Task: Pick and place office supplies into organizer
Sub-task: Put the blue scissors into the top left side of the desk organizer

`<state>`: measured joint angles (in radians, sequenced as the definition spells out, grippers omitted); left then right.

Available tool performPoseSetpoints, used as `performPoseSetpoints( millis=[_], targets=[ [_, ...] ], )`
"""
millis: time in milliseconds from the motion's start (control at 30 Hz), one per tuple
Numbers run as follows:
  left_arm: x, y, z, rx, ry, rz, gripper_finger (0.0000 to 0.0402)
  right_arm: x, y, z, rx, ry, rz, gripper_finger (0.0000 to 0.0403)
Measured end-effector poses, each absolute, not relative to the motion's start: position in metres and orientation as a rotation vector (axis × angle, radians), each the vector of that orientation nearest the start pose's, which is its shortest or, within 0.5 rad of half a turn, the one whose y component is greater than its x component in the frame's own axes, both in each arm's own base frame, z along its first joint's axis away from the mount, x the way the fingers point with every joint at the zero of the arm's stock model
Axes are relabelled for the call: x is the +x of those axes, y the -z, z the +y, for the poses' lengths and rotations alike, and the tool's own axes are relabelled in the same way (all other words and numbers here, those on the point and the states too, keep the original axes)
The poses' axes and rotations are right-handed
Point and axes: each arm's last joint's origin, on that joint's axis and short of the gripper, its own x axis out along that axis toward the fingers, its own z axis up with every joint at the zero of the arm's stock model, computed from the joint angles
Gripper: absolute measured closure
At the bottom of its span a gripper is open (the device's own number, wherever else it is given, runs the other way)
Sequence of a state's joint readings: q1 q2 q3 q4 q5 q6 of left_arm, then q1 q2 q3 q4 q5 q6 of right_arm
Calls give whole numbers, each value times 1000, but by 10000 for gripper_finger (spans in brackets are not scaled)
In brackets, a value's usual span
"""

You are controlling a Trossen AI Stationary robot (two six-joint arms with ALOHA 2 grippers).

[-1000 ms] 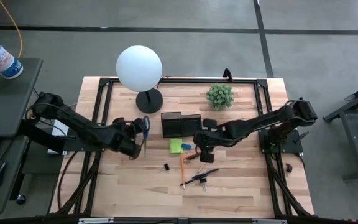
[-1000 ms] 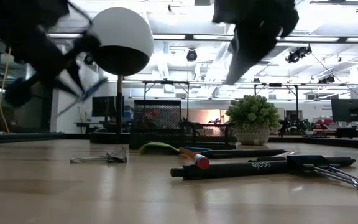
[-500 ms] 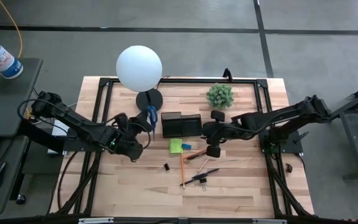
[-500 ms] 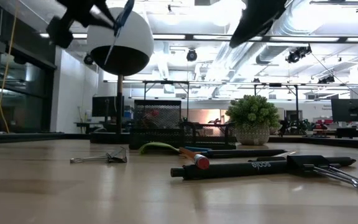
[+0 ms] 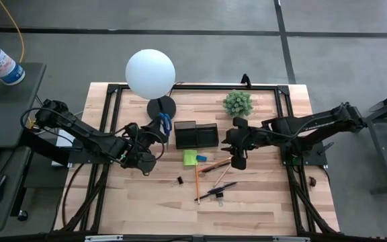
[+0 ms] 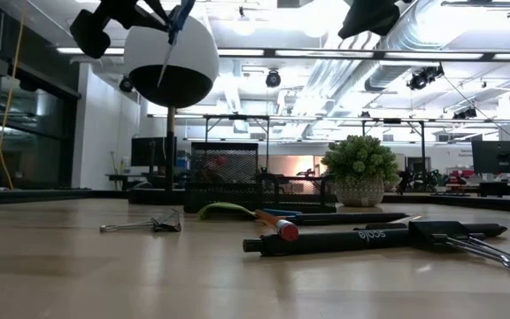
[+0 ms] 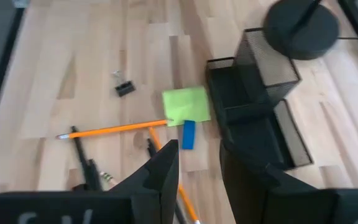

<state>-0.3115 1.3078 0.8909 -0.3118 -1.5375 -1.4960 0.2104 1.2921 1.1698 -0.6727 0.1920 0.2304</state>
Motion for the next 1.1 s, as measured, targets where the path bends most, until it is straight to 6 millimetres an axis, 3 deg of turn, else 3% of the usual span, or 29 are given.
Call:
performPoseSetpoints(
  millis=[333,467,633,900,1100],
  targets=[
    [260,-279,-46,-679,-1127,-350,401,261,-318,52,53,7,783,295],
    [275,-295,-36,-637,-1015,-280,401,261,-318,51,39,-2,783,295],
    [296,-315,-16,-464,-806,-296,401,261,-318,51,39,-10,784,295],
    [313,-298,31,-385,-786,-254,401,261,-319,51,62,0,781,295],
    [325,-279,54,-310,-798,-211,401,261,-319,51,70,2,776,295]
  ],
)
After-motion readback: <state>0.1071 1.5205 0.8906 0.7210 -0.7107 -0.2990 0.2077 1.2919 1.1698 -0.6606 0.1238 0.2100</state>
